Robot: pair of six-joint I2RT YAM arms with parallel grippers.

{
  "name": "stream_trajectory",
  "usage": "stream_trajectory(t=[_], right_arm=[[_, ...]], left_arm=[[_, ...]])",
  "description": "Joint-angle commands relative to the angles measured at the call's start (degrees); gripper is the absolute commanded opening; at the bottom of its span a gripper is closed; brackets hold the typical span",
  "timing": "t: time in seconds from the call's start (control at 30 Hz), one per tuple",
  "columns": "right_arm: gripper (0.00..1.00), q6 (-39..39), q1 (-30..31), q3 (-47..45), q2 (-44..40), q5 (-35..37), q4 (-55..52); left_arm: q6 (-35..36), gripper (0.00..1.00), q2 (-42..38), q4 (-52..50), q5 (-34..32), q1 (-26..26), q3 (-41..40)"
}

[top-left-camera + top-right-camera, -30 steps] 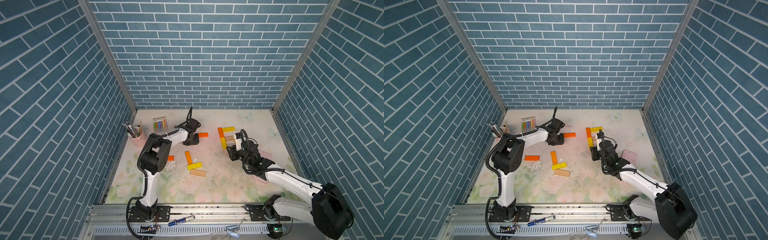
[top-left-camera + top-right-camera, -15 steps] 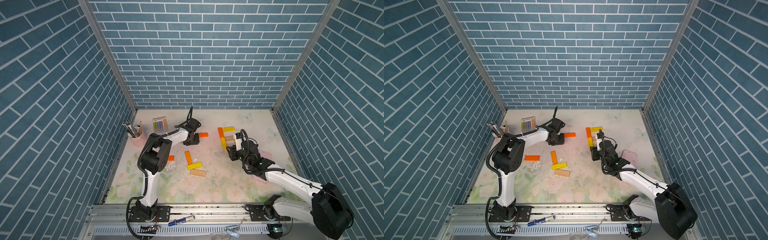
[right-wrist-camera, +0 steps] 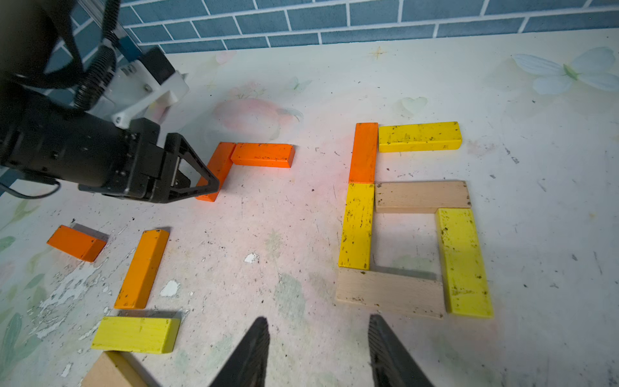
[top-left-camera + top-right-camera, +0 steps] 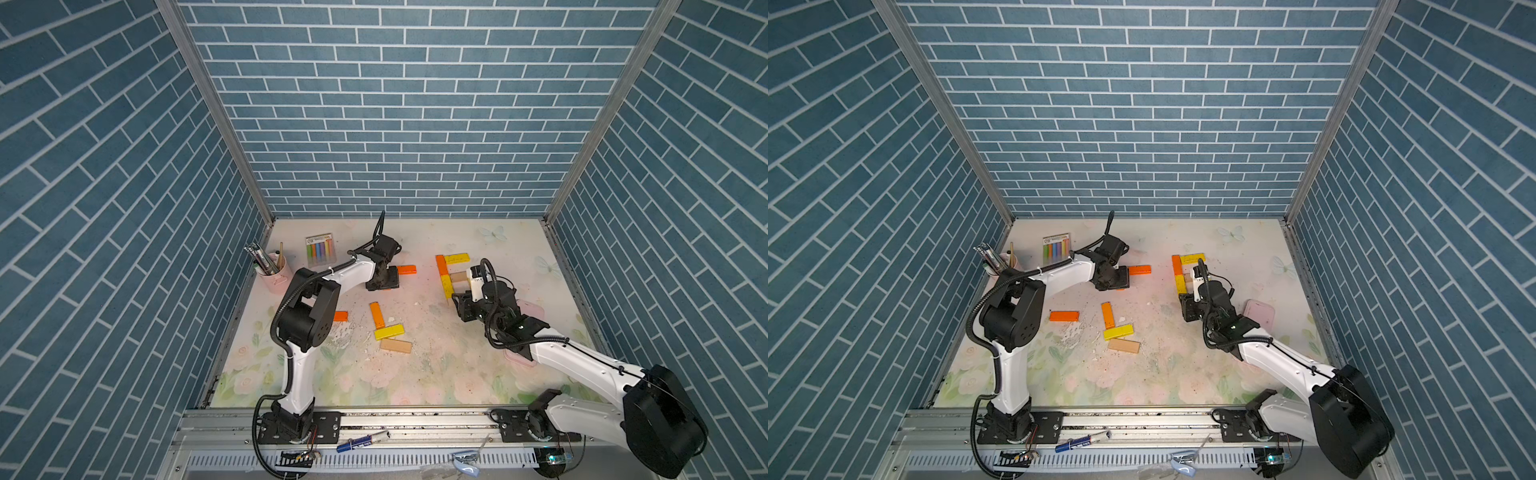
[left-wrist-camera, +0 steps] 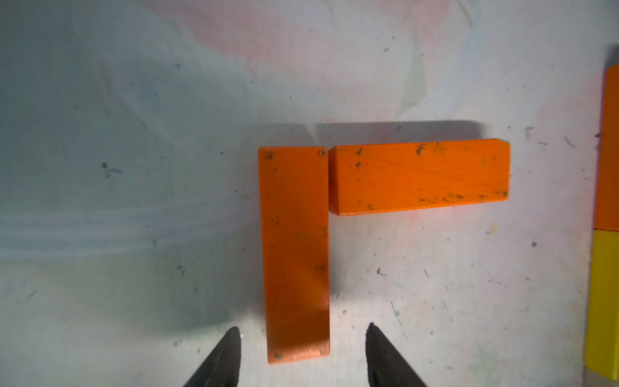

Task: Assemble the number 6 with building blocks
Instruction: Adjust the building block at the center of the board, then pick up the building block from the center of the board.

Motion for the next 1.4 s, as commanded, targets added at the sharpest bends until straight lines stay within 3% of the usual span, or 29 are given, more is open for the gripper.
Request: stream_trajectory(t=[0.0,0.13,0.23,0.4,0.6,0.73,0.93,1.0,1.07,1.37], right_arm=[[0.53,-1.70,0.01,0.70,0.61,-0.62,-1.02],[0.57,-2.14,-0.02,0.88,0.59,-1.33,-1.12],[0.62,-2.61,0.26,0.64,0.65,-2.67,-0.61],[0.69,-4.32,3.03,1.72,3.37,-4.03,0.03],[0.69,-1.15,8.33,10.75,12.49,-3.38,-3.61],[0.67,2.79,12.48,18.84,20.80,-1.64,-5.63],[0.59,6.18,18.17,36.52,36.03,4.68,-19.62],[0.58,7.97,19.18,40.61,39.64,6.01,-23.13],[0.57,9.80,19.89,43.93,42.40,5.78,-25.70],[0.57,12.50,23.03,56.10,51.93,7.22,-36.03]], left_arm=[[-0.05,0.68,-5.60,-2.37,-1.67,0.11,-1.52],[1.37,0.75,-11.10,-4.08,-2.08,0.24,-4.73],[3.04,0.90,-15.59,-5.47,-2.17,0.75,-7.67],[5.20,0.92,-23.14,-6.06,0.04,3.06,-14.43],[8.03,0.89,-32.38,-10.86,0.95,7.87,-19.21],[10.28,0.89,-36.55,-16.63,0.55,11.80,-18.10],[11.19,0.89,-38.83,-25.98,-0.80,13.18,-13.79],[12.36,0.92,-40.78,-24.12,-0.11,13.18,-16.29],[12.11,0.94,-42.64,-22.38,-4.29,13.40,-18.50],[10.43,0.99,-48.72,-19.98,-2.68,16.73,-21.13]])
